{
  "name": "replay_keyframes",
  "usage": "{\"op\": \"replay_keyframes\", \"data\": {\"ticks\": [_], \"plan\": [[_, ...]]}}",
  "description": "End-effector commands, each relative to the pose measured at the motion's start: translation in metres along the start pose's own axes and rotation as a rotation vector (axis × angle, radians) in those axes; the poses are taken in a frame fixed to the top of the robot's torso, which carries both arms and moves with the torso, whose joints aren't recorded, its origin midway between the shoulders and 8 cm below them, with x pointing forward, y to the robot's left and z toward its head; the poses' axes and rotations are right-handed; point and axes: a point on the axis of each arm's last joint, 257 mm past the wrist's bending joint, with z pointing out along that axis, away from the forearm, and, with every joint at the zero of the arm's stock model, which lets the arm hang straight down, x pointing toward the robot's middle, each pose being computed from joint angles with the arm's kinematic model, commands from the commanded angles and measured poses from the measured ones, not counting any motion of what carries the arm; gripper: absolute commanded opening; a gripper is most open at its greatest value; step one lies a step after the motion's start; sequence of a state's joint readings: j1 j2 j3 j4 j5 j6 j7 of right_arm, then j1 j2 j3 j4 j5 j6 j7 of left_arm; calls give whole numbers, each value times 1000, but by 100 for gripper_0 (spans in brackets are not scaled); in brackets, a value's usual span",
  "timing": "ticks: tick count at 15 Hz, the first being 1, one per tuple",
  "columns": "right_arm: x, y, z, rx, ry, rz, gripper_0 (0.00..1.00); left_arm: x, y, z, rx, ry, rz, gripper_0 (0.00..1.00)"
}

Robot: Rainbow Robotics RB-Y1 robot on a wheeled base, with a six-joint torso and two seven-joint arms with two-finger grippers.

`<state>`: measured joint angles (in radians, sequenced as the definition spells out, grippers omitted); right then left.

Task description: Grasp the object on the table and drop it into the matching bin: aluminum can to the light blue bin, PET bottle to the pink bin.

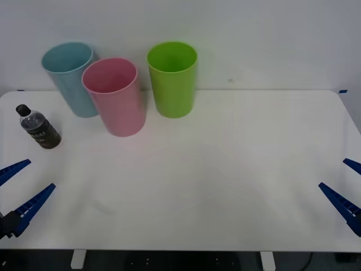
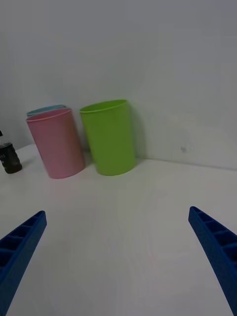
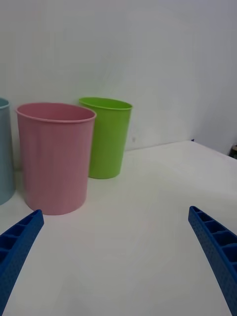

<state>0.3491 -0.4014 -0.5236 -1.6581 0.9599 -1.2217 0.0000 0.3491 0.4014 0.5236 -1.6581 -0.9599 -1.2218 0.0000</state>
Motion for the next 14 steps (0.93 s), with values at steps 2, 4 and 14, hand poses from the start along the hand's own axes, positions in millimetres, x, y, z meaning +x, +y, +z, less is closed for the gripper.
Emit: {"op": "replay_keyframes", "data": {"ticks": [2,4,14], "plan": [[0,0,0,0,0,0,100,0,-1,6,-7,-32,-23,100],[0,0,0,0,0,0,100,-7,-3,10,3,-59,-32,100],[0,0,0,0,0,0,100,10,37,-4,-181,-22,-46,100]]}}
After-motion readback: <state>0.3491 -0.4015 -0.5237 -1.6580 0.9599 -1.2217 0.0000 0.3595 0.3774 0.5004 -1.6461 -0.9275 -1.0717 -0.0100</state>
